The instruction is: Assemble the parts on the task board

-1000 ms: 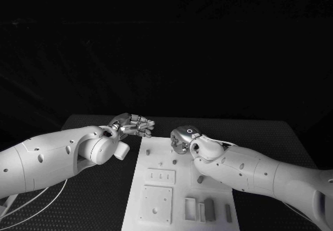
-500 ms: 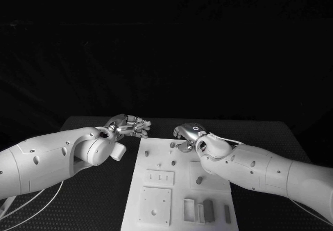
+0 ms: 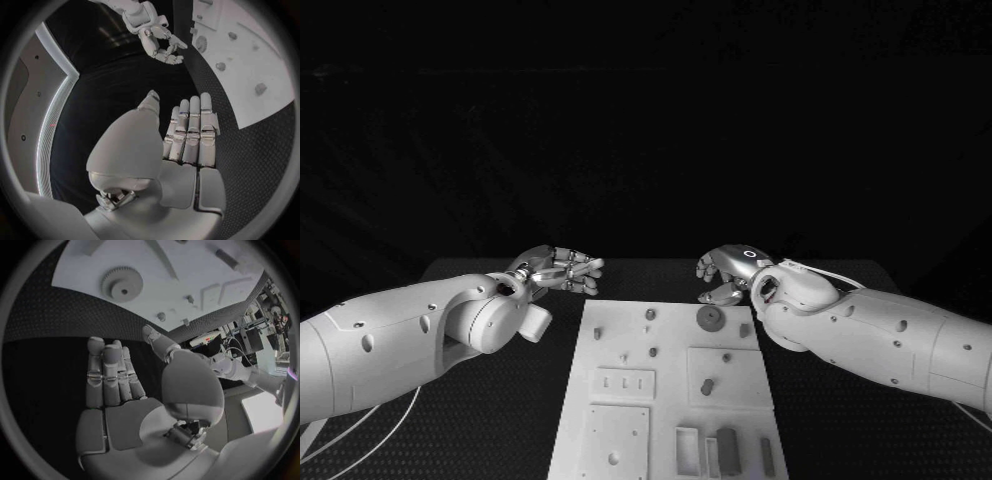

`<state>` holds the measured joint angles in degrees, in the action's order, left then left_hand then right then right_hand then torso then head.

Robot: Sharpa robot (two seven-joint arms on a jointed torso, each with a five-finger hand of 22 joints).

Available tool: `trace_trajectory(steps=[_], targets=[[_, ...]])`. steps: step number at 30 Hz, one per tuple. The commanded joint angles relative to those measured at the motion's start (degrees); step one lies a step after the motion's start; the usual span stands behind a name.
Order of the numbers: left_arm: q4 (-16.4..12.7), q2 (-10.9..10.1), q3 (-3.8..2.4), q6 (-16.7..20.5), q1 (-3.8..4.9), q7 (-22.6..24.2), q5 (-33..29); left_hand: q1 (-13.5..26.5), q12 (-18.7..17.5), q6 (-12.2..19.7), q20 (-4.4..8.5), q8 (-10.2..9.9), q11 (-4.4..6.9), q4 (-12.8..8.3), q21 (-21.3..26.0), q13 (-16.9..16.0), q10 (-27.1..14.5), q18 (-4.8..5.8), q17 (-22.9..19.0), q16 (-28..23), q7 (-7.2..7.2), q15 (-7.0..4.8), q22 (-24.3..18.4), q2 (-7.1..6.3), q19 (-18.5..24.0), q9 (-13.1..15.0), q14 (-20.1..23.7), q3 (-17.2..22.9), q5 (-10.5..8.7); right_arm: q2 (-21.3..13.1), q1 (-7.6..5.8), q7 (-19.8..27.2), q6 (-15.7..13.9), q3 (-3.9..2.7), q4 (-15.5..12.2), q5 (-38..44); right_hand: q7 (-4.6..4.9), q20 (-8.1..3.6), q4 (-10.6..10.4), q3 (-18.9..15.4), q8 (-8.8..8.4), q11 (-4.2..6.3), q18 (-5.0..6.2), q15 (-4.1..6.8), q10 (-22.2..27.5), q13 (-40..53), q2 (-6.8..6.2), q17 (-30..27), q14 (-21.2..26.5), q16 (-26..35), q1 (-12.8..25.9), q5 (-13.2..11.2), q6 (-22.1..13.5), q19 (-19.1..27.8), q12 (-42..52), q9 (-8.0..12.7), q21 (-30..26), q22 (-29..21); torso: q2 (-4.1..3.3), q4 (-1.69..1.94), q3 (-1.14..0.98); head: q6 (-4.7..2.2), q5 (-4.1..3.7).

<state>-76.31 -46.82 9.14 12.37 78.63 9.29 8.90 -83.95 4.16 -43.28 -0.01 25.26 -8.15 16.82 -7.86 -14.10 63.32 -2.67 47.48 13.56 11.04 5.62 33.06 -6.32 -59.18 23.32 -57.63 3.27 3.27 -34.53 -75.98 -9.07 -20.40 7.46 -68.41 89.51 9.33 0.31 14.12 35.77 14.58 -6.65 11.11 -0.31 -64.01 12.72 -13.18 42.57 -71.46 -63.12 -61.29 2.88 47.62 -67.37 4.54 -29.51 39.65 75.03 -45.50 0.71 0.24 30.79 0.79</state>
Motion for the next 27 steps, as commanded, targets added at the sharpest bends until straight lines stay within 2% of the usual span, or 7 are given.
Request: trace_trajectory(steps=[1,3,6,13,15,19,27], targets=[[0.4,0.0,-0.06,-3.4,0.09,2.6,0.4,0.5,-0.3,0.2,-0.17,-0.3,-0.2,-0.1,0.3,-0.1,0.0,-0.65,0.1,-0.3,-0.01,0.35,0.0,0.14,0.0,0.1,-0.2,-0.2,-0.18,-1.2,-0.05,3.5,8.2,-0.02,-0.4,-2.8,-0.51,0.02,0.2,-1.3,0.09,0.13,3.89,0.29,-0.5,0.1,0.31,-0.1,0.0,-0.3,1.2,-0.2,-0.4,0.2,0.3,-0.1,-0.1,0.8,0.37,-0.72,-0.26,0.06,0.2],[0.6,0.0,-0.06,-3.4,0.09,2.7,0.4,0.5,-0.3,0.2,-0.16,-0.3,-0.2,-0.1,0.3,-0.1,0.0,-0.67,0.1,-0.3,-0.02,0.34,0.0,0.18,0.0,0.1,-0.2,-0.2,-0.18,-1.3,-0.04,3.7,8.6,-0.02,-0.1,-2.7,-0.4,-0.01,0.4,-1.8,0.16,0.1,3.89,0.29,-0.5,0.2,0.28,-0.2,0.1,-0.4,1.5,-0.1,-0.5,0.2,0.3,-0.1,-0.1,0.9,0.4,-0.83,-0.33,-0.03,0.29],[1.1,0.1,-0.05,-3.4,0.08,2.4,0.5,0.5,-0.3,0.2,-0.15,-0.3,-0.2,-0.1,0.3,-0.1,0.0,-0.68,0.1,-0.3,-0.04,0.32,0.0,0.21,0.0,0.1,-0.2,-0.2,-0.18,-2.6,-0.01,3.8,8.8,0.0,-1.4,-1.8,-0.57,0.01,0.7,-2.9,0.17,0.04,3.89,0.21,-0.3,0.2,-0.01,-0.3,0.3,-0.4,2.3,-0.1,-0.8,0.5,0.1,-0.2,-0.2,0.9,0.49,-0.93,-0.62,0.27,0.42],[1.3,-0.2,-0.04,-3.5,0.05,2.3,0.5,0.6,-0.4,0.4,-0.18,-0.5,-0.28,-0.1,0.5,0.0,-0.2,-0.69,0.1,-0.4,0.19,0.37,0.0,0.21,0.0,0.2,-0.1,-0.1,-0.19,-4.4,0.61,4.1,9.1,0.02,-3.1,-0.4,-1.05,-0.02,1.0,-3.5,0.27,-0.02,3.89,0.16,-0.1,0.1,0.0,-0.4,0.5,-0.5,2.6,-0.1,-1.1,0.6,0.0,-0.3,-0.3,0.8,0.42,-0.7,-0.85,0.69,0.28],[1.6,-0.2,-0.04,-3.4,0.05,2.3,0.5,0.6,-0.3,0.4,-0.19,-0.5,-0.28,-0.1,0.5,-0.1,-0.3,-0.69,0.1,-0.5,0.2,0.37,0.0,0.21,0.0,0.2,-0.1,-0.1,-0.19,-4.3,0.97,4.2,9.2,0.02,-3.0,-0.1,-0.65,-0.09,1.4,-3.6,0.59,0.05,3.89,0.22,-0.3,0.2,0.32,-0.4,0.4,-0.7,2.3,-0.1,-0.7,0.5,0.1,-0.5,-0.3,0.9,0.43,-0.7,-0.93,0.9,0.26],[1.5,-0.3,-0.03,-3.6,0.05,2.3,0.5,0.7,-0.4,0.4,-0.22,-0.5,-0.32,-0.1,0.5,-0.1,-0.3,-0.67,0.1,-0.5,0.3,0.4,-0.1,0.19,0.1,0.2,-0.1,-0.1,-0.19,-3.6,1.56,4.4,8.9,0.02,-2.1,0.4,0.18,-0.17,2.1,-3.8,1.26,0.17,3.89,0.33,-0.6,0.3,1.24,-0.5,0.5,-0.8,1.9,-0.1,0.3,0.6,0.2,-0.7,-0.3,0.9,0.44,-0.65,-1.01,1.07,0.02],[1.5,-0.2,-0.03,-3.7,0.05,2.3,0.5,0.7,-0.4,0.4,-0.23,-0.6,-0.33,-0.1,0.5,-0.1,-0.4,-0.68,0.2,-0.5,0.33,0.41,-0.1,0.22,0.1,0.3,-0.1,-0.1,-0.19,-1.1,2.85,4.5,7.4,0.05,1.4,1.8,0.58,-0.22,2.5,-4.1,1.55,0.23,3.89,0.39,-0.7,0.4,2.28,-0.7,0.4,-1.0,1.1,-0.1,0.7,0.5,0.2,-0.8,-0.2,0.9,0.39,-0.6,-0.82,1.22,-0.08]])
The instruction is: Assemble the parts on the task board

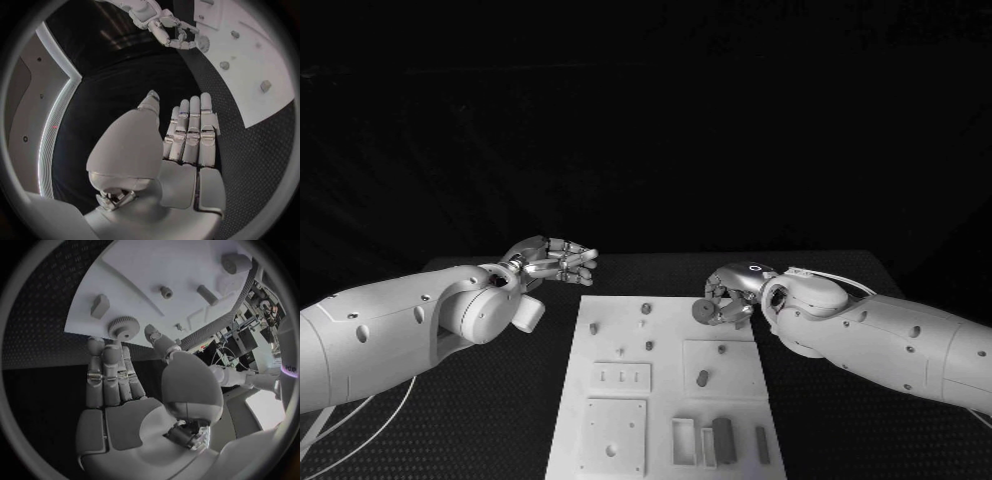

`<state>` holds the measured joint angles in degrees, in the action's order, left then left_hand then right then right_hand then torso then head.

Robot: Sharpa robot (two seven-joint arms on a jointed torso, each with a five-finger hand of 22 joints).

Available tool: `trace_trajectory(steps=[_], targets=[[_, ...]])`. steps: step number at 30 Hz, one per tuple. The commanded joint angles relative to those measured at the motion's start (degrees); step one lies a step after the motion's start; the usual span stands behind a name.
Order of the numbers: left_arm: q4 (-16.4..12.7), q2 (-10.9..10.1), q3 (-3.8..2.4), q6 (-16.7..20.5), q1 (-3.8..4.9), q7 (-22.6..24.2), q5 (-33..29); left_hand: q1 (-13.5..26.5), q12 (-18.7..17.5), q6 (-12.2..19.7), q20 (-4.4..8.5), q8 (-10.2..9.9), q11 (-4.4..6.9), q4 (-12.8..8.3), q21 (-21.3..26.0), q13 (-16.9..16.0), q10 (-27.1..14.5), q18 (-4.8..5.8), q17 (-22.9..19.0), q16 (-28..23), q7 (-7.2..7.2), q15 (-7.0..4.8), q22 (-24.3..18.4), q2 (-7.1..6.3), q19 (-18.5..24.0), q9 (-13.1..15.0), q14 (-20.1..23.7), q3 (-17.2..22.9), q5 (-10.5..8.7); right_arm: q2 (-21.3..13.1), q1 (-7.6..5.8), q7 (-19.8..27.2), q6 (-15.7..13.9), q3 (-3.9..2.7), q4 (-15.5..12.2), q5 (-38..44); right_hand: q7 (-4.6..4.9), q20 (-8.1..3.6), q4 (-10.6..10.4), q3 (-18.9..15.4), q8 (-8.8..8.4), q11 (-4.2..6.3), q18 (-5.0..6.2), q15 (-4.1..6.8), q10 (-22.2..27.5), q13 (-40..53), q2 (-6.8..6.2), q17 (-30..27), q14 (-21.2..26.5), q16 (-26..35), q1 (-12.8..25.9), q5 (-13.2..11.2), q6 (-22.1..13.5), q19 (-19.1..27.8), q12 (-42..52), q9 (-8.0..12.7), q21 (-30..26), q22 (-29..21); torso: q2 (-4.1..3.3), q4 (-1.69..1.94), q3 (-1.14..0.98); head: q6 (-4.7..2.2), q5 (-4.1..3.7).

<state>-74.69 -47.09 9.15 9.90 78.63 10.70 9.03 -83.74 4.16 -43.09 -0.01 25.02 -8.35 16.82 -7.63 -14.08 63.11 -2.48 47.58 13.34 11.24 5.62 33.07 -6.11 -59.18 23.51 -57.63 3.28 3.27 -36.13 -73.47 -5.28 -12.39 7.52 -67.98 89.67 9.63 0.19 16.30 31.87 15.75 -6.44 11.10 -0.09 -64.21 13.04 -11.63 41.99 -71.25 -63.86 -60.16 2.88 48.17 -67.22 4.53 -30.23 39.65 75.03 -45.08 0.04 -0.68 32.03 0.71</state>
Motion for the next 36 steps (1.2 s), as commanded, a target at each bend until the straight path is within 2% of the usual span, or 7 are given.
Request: trace_trajectory(steps=[1,7,10,14,22,30,36], targets=[[-0.2,0.1,-0.03,-1.2,0.05,0.9,0.4,0.5,-0.4,0.3,-0.23,-0.3,-0.13,-0.1,0.3,-0.1,-0.2,-0.87,0.1,-0.3,0.14,0.41,-0.1,0.02,0.1,0.1,0.0,-0.1,-0.19,0.8,0.58,0.7,-0.8,-0.01,1.3,1.7,0.37,-0.11,0.3,-0.3,0.48,0.03,3.9,0.19,-0.6,0.1,0.88,-0.1,0.2,-0.3,-0.2,-0.1,0.4,0.3,0.2,-0.1,-0.2,1.0,-0.02,0.09,0.13,0.02,0.12],[-0.1,0.2,-0.02,-1.5,0.05,0.7,0.4,0.5,-0.3,0.2,-0.24,-0.3,-0.13,-0.1,0.3,-0.1,-0.2,-0.87,0.1,-0.4,0.14,0.42,-0.1,0.07,0.1,0.1,0.0,0.0,-0.19,1.7,0.96,0.6,-1.6,-0.01,2.5,2.3,0.47,-0.16,0.4,-0.5,0.47,0.1,3.9,0.25,-0.7,0.1,1.36,-0.2,0.1,-0.4,-0.7,-0.1,0.3,0.3,0.2,0.0,-0.1,1.0,-0.05,0.15,0.14,0.28,0.26],[-0.1,0.2,-0.02,-1.5,0.05,0.7,0.4,0.6,-0.3,0.2,-0.25,-0.3,-0.13,-0.1,0.4,-0.1,-0.2,-0.87,0.1,-0.4,0.14,0.43,-0.1,0.13,0.1,0.2,0.0,0.0,-0.19,1.9,0.98,0.3,-2.3,-0.02,2.8,2.6,0.48,-0.18,0.4,-0.7,0.47,0.17,3.9,0.32,-0.9,0.2,1.67,-0.3,0.0,-0.5,-0.9,-0.1,0.3,0.2,0.3,0.0,-0.1,1.0,-0.01,0.16,0.23,0.39,0.34],[-0.1,0.1,-0.02,-1.5,0.05,0.7,0.4,0.6,-0.3,0.2,-0.25,-0.3,-0.13,-0.1,0.4,-0.1,-0.2,-0.87,0.1,-0.4,0.14,0.43,-0.1,0.16,0.1,0.2,0.0,0.0,-0.19,2.0,0.98,0.1,-2.6,-0.02,2.9,2.8,0.52,-0.21,0.4,-0.8,0.49,0.23,3.9,0.38,-1.0,0.2,1.9,-0.3,0.0,-0.5,-1.1,-0.1,0.4,0.2,0.4,0.1,-0.1,1.0,0.04,0.02,0.21,0.5,0.46],[-0.1,0.2,-0.02,-1.6,0.05,0.7,0.4,0.6,-0.3,0.2,-0.25,-0.3,-0.12,-0.1,0.4,-0.1,-0.2,-0.88,0.1,-0.4,0.14,0.43,-0.1,0.2,0.1,0.2,0.0,0.0,-0.19,2.2,0.98,-0.3,-3.7,-0.02,2.9,3.1,0.53,-0.27,0.4,-1.2,0.5,0.39,3.9,0.54,-1.5,0.4,2.05,-0.4,-0.2,-0.7,-1.4,-0.1,0.4,0.0,0.6,0.1,0.1,1.0,0.01,0.03,0.16,0.66,0.54],[-0.1,0.3,-0.02,-1.6,0.05,0.6,0.4,0.5,-0.3,0.2,-0.25,-0.4,-0.12,-0.1,0.4,-0.1,-0.2,-0.89,0.1,-0.4,0.12,0.43,-0.1,0.22,0.1,0.2,0.0,0.0,-0.2,3.5,1.01,-0.2,-2.1,0.01,4.1,3.1,0.51,-0.32,0.4,-1.4,0.43,0.47,3.9,0.62,-1.6,0.4,2.25,-0.4,-0.3,-0.8,-1.6,-0.1,0.3,-0.1,0.6,0.2,0.1,1.0,-0.02,0.08,0.19,0.58,0.54],[-0.3,0.2,-0.02,-1.7,0.05,0.5,0.4,0.5,-0.3,0.2,-0.25,-0.4,-0.12,-0.1,0.4,-0.1,-0.2,-0.9,0.1,-0.4,0.12,0.43,-0.1,0.23,0.1,0.2,0.0,0.1,-0.2,4.5,1.64,-0.5,-1.6,0.15,5.5,3.3,0.61,-0.31,0.3,-1.5,0.41,0.48,3.9,0.62,-1.7,0.4,2.41,-0.5,-0.3,-0.9,-1.6,-0.1,0.3,0.0,0.6,0.3,0.1,1.0,-0.09,0.06,0.13,0.75,0.59]])
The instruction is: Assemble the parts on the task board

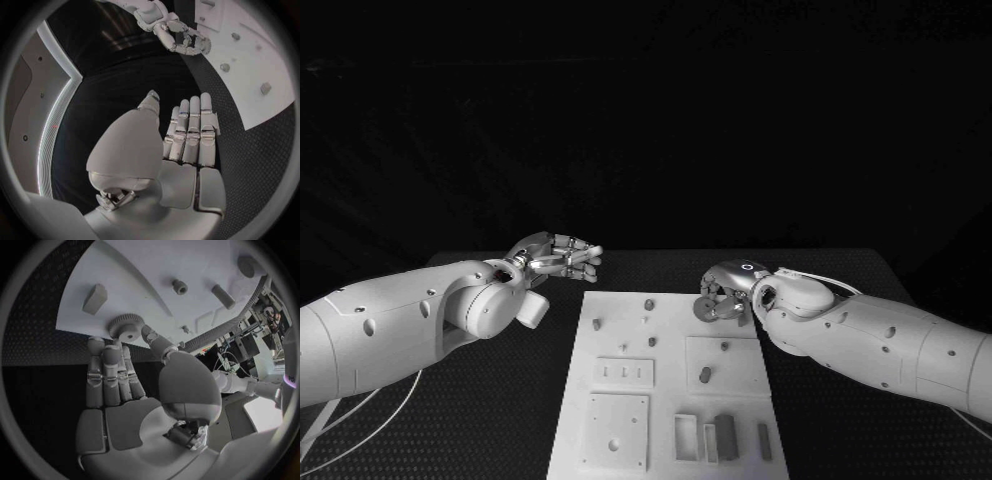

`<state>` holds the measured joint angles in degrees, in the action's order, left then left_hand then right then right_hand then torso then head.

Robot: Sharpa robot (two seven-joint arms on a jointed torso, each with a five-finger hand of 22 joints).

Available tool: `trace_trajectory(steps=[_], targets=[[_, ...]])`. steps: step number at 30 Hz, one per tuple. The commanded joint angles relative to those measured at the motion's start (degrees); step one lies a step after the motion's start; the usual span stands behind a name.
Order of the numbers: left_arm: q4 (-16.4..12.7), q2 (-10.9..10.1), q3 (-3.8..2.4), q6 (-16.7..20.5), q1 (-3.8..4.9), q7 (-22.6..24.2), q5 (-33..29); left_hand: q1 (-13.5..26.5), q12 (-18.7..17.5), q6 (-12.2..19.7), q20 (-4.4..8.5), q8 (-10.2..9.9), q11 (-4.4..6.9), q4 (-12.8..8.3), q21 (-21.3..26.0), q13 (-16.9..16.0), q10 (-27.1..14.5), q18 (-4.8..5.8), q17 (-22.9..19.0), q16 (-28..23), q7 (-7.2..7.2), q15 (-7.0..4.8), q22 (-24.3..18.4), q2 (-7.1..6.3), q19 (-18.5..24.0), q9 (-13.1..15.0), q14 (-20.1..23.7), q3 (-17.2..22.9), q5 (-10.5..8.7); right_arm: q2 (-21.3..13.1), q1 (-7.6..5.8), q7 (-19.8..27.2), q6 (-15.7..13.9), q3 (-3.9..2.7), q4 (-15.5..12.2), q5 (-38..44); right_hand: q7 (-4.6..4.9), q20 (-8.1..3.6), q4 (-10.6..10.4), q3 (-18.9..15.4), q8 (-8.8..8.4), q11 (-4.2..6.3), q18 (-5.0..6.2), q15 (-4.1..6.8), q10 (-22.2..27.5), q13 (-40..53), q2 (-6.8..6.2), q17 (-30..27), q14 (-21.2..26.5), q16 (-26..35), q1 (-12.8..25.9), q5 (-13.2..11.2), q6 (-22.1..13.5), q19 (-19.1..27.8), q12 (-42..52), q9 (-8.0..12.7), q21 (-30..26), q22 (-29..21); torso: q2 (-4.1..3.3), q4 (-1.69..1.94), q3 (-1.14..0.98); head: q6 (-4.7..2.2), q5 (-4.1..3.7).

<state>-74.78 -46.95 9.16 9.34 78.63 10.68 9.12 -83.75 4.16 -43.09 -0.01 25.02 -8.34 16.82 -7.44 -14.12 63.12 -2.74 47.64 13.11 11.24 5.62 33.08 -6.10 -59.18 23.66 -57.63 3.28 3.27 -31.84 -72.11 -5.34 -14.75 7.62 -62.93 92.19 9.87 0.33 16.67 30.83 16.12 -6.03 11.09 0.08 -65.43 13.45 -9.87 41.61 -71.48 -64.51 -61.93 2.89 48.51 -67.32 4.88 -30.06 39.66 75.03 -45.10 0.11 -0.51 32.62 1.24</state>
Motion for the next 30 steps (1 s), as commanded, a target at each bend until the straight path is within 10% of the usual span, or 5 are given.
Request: trace_trajectory(steps=[1,14,22,30], targets=[[-0.3,0.1,-0.03,-1.1,0.05,0.5,0.3,0.5,-0.3,0.2,-0.25,-0.4,-0.13,-0.1,0.2,-0.1,-0.2,-0.64,0.1,-0.2,0.12,0.43,-0.1,0.23,0.1,0.1,0.0,0.1,-0.19,0.3,0.33,-0.5,0.8,0.05,0.5,0.8,0.39,-0.45,-0.1,-0.5,0.04,0.07,3.91,0.46,-0.4,0.0,0.76,-0.1,-0.1,-0.2,0.2,-0.1,0.0,0.0,0.2,0.1,0.1,1.0,-0.06,0.02,-0.02,0.22,0.05],[-0.4,0.0,-0.03,-1.1,0.05,0.4,0.3,0.5,-0.3,0.2,-0.26,-0.4,-0.12,-0.1,0.2,-0.1,-0.2,-0.64,0.1,-0.2,0.1,0.43,-0.1,0.24,0.1,0.1,0.0,0.1,-0.2,0.6,0.57,-0.8,1.7,0.25,0.9,2.6,0.07,-0.59,0.2,-0.6,0.48,0.24,3.91,0.61,-0.9,0.2,1.42,-0.3,0.1,-0.4,-2.0,-0.1,0.8,0.4,0.4,0.1,0.1,1.0,0.02,-0.12,-0.03,0.68,0.3],[-0.5,-0.1,-0.03,-1.2,0.05,0.3,0.4,0.5,-0.3,0.2,-0.25,-0.4,-0.12,-0.1,0.3,-0.1,-0.2,-0.65,0.1,-0.3,0.1,0.43,0.0,0.29,0.1,0.2,-0.1,0.1,-0.2,0.5,0.72,-1.7,2.7,0.36,0.8,4.0,-0.28,-0.5,0.2,-2.4,0.2,2.58,3.91,2.82,-7.3,4.5,1.1,-0.3,0.0,-1.0,-3.9,-0.1,0.4,0.1,5.3,0.4,0.7,1.1,0.03,-0.08,-0.09,0.82,0.28],[-0.5,-0.1,-0.03,-1.2,0.05,0.3,0.5,0.4,-0.3,0.2,-0.25,-0.4,-0.11,-0.1,0.3,-0.1,-0.2,-0.66,0.1,-0.3,0.09,0.42,0.0,0.33,0.1,0.2,-0.1,0.2,-0.21,0.5,0.94,-1.9,2.5,0.4,0.6,4.5,-1.37,-1.58,0.1,-6.3,-0.37,4.48,3.91,5.01,-4.4,29.4,0.37,3.6,-0.2,-7.5,-3.9,-0.2,0.8,-2.1,28.1,1.1,3.7,1.4,0.02,-0.08,-0.13,0.9,0.27]])
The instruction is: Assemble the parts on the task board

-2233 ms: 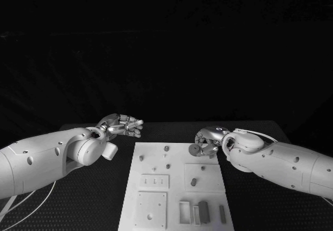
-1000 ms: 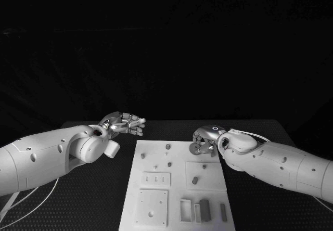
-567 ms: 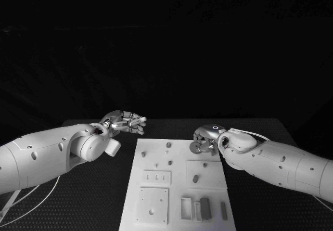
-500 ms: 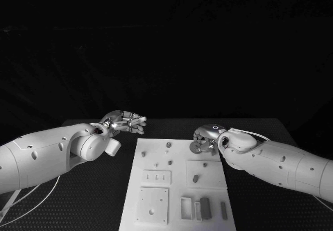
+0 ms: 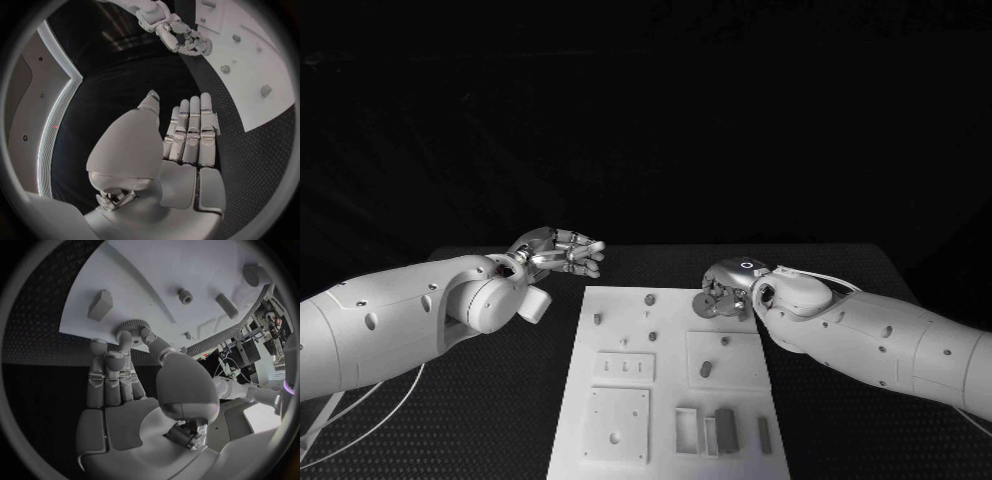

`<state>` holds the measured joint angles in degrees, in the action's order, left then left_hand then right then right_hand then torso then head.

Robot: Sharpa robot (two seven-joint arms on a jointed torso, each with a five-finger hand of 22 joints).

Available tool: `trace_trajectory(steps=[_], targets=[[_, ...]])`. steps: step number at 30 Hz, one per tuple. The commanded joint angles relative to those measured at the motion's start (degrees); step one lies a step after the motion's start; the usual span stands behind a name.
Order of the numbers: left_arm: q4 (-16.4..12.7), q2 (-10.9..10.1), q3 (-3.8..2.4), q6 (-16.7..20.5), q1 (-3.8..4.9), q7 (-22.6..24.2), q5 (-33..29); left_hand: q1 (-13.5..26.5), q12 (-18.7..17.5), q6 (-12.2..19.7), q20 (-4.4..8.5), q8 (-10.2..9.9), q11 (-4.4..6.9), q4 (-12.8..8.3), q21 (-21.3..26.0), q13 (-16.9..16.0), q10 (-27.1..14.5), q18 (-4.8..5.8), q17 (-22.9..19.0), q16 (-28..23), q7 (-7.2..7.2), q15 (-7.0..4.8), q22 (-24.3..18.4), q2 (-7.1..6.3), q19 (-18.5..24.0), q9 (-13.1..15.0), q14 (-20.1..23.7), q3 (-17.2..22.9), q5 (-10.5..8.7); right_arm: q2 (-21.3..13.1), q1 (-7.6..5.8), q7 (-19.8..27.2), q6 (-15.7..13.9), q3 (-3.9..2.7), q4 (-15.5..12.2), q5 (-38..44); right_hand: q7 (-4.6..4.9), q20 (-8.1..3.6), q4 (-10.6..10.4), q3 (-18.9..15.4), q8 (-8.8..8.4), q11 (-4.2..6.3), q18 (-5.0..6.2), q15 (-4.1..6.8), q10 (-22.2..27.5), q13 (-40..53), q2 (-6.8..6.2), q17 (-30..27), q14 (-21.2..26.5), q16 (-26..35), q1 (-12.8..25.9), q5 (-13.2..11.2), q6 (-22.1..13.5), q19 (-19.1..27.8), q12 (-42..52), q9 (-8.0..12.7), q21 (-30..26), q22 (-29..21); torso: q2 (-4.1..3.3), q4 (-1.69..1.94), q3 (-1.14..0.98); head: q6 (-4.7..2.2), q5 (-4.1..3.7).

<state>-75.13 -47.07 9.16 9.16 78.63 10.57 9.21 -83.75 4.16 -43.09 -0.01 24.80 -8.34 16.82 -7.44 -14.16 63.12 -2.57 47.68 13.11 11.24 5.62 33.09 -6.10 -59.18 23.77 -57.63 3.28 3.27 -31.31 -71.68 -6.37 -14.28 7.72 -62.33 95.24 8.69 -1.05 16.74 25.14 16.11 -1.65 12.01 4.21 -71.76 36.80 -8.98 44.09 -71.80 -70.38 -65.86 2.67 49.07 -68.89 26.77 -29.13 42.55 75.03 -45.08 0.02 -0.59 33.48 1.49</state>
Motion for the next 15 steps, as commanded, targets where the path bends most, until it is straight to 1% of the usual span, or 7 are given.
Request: trace_trajectory(steps=[1,2,3,4,5,9,15], targets=[[-0.2,0.0,-0.04,-1.0,0.05,0.4,0.4,0.4,-0.3,0.2,-0.25,-0.2,-0.12,-0.1,0.3,-0.1,-0.2,-0.83,0.1,-0.3,0.08,0.42,0.0,0.33,0.1,0.1,-0.1,0.2,-0.21,-0.1,0.52,-0.9,2.0,0.3,0.0,1.5,-1.04,-0.39,0.6,-0.9,-0.55,-0.01,2.99,0.04,6.1,12.0,-0.86,1.9,0.8,-2.6,0.0,0.7,0.2,-0.3,11.8,0.3,1.2,1.3,-0.04,0.0,-0.05,0.04,-0.01],[-0.1,0.0,-0.04,-1.0,0.05,0.4,0.4,0.4,-0.3,0.2,-0.25,-0.2,-0.12,-0.1,0.3,-0.1,-0.2,-0.84,0.1,-0.3,0.08,0.42,0.0,0.33,0.1,0.1,-0.1,0.2,-0.21,-0.1,0.52,-0.9,2.0,0.3,0.1,1.5,-0.73,-0.59,-0.8,-0.6,-0.61,-0.11,2.99,0.33,8.7,15.8,-0.63,2.3,1.2,-3.2,-0.6,0.1,0.3,-0.1,15.4,0.4,1.5,1.3,-0.05,-0.02,-0.06,0.05,0.0],[-0.1,0.0,-0.04,-1.0,0.05,0.4,0.4,0.4,-0.3,0.2,-0.25,-0.2,-0.12,-0.1,0.3,-0.1,-0.2,-0.84,0.1,-0.3,0.08,0.42,0.0,0.33,0.1,0.1,-0.1,0.2,-0.21,-0.1,0.53,-0.9,1.8,0.3,0.1,1.5,-0.53,-0.55,-0.6,-0.4,-0.62,-0.1,2.98,0.44,9.8,18.0,0.03,2.7,1.3,-3.7,-0.3,0.1,0.4,0.0,17.8,0.4,1.8,1.3,-0.05,-0.03,-0.06,0.07,0.0],[-0.1,0.0,-0.04,-0.9,0.05,0.4,0.4,0.4,-0.3,0.2,-0.25,-0.2,-0.11,-0.1,0.3,-0.1,-0.2,-0.84,0.1,-0.3,0.08,0.42,0.0,0.33,0.1,0.1,-0.1,0.2,-0.21,-0.1,0.56,-0.9,1.7,0.3,0.1,1.5,-0.46,-0.48,0.0,-0.4,-0.73,-0.14,2.99,0.38,11.4,21.0,0.15,3.1,1.5,-4.4,0.4,0.1,0.4,0.2,21.0,0.5,2.2,1.3,-0.03,-0.04,-0.04,0.11,0.0],[-0.2,-0.1,-0.04,-0.9,0.05,0.3,0.4,0.4,-0.3,0.2,-0.25,-0.2,-0.12,-0.1,0.3,-0.1,-0.2,-0.84,0.1,-0.3,0.08,0.42,0.0,0.33,0.1,0.1,-0.1,0.2,-0.21,0.0,0.58,-0.9,1.7,0.3,0.1,1.5,-0.36,-0.5,-0.1,0.1,-0.85,-0.25,2.99,0.36,12.9,22.8,0.03,3.6,1.7,-5.0,0.6,0.1,0.4,0.4,23.1,0.6,2.5,1.3,-0.03,-0.05,-0.04,0.09,-0.04],[-0.2,-0.1,-0.04,-0.9,0.05,0.4,0.4,0.4,-0.3,0.2,-0.25,-0.2,-0.12,-0.1,0.3,-0.1,-0.2,-0.84,0.1,-0.3,0.08,0.42,0.0,0.33,0.1,0.1,-0.1,0.2,-0.21,0.1,0.78,-0.7,1.6,0.31,0.2,1.5,-0.35,-0.58,0.0,0.7,-0.9,-0.24,2.99,0.24,13.7,24.6,-0.13,4.4,1.8,-6.1,0.9,0.1,0.5,0.6,25.9,0.6,3.2,1.3,-0.06,-0.03,-0.04,0.18,-0.03],[-0.4,-0.1,-0.04,-0.9,0.06,0.3,0.5,0.4,-0.3,0.2,-0.26,-0.2,-0.12,-0.1,0.3,-0.1,-0.2,-0.84,0.1,-0.3,0.07,0.43,0.0,0.34,0.1,0.1,-0.1,0.2,-0.22,0.5,1.4,-0.4,3.0,0.32,0.7,1.0,-0.51,-0.72,-0.1,1.2,-0.69,-0.08,2.99,0.34,14.0,26.5,0.55,5.5,1.9,-7.9,1.4,0.1,1.1,0.8,29.5,0.5,4.2,1.2,-0.12,0.05,-0.05,0.44,0.03]])
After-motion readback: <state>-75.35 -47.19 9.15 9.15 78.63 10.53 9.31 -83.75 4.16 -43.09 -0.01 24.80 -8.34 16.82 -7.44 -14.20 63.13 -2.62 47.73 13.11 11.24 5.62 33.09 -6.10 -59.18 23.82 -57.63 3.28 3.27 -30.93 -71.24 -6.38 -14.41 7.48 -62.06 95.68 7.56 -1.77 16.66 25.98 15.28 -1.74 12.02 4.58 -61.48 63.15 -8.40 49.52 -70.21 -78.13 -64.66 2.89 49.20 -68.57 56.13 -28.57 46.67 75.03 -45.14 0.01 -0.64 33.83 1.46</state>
